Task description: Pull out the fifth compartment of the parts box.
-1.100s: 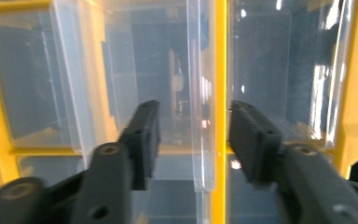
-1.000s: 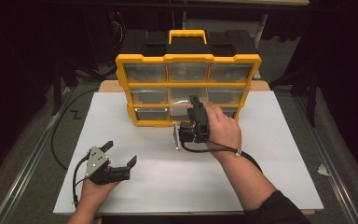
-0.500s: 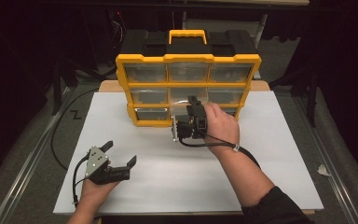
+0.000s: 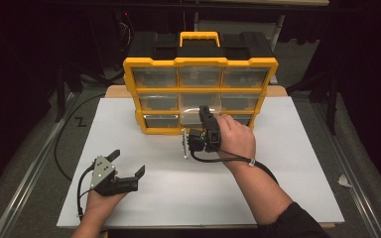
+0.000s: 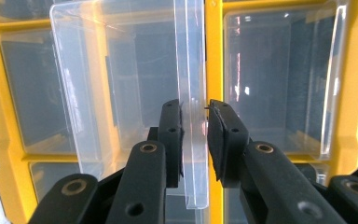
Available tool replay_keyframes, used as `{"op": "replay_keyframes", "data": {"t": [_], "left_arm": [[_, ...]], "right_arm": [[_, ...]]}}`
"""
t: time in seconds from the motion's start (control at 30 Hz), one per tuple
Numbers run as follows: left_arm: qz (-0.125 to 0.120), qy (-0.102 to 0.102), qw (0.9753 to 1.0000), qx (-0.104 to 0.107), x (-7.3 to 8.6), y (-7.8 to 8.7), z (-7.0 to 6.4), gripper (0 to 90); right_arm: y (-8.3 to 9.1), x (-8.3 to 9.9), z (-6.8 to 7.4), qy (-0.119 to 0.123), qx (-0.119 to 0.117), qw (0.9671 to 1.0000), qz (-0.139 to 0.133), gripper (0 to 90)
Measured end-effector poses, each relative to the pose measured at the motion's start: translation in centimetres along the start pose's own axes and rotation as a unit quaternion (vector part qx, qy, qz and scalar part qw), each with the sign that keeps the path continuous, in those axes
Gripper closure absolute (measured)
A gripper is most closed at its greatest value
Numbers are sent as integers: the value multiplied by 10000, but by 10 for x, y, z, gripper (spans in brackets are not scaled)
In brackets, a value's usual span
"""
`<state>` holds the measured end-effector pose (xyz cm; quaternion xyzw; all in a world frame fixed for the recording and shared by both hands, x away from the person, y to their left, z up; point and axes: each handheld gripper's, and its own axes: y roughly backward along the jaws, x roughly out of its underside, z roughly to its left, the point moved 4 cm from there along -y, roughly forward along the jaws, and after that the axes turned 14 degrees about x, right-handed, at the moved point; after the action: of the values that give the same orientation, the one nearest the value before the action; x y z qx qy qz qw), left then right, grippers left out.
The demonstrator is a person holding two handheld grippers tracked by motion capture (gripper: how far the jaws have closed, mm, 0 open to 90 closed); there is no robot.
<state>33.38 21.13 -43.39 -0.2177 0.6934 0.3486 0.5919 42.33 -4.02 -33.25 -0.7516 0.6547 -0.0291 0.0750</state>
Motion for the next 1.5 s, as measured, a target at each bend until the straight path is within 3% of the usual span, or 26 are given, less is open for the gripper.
{"op": "replay_keyframes", "data": {"t": [0.33,0.77,1.5], "left_arm": [[9,-9,10000,1,0,-1,0,7],[3,-21,10000,7,0,0,0,7],[1,-28,10000,24,0,-1,-1,7]], "right_arm": [[20,-1,-4,33,71,9999,-113,785],[33,-2,-4,2,103,9998,-162,783],[34,-3,2,-66,173,9996,-200,776]]}}
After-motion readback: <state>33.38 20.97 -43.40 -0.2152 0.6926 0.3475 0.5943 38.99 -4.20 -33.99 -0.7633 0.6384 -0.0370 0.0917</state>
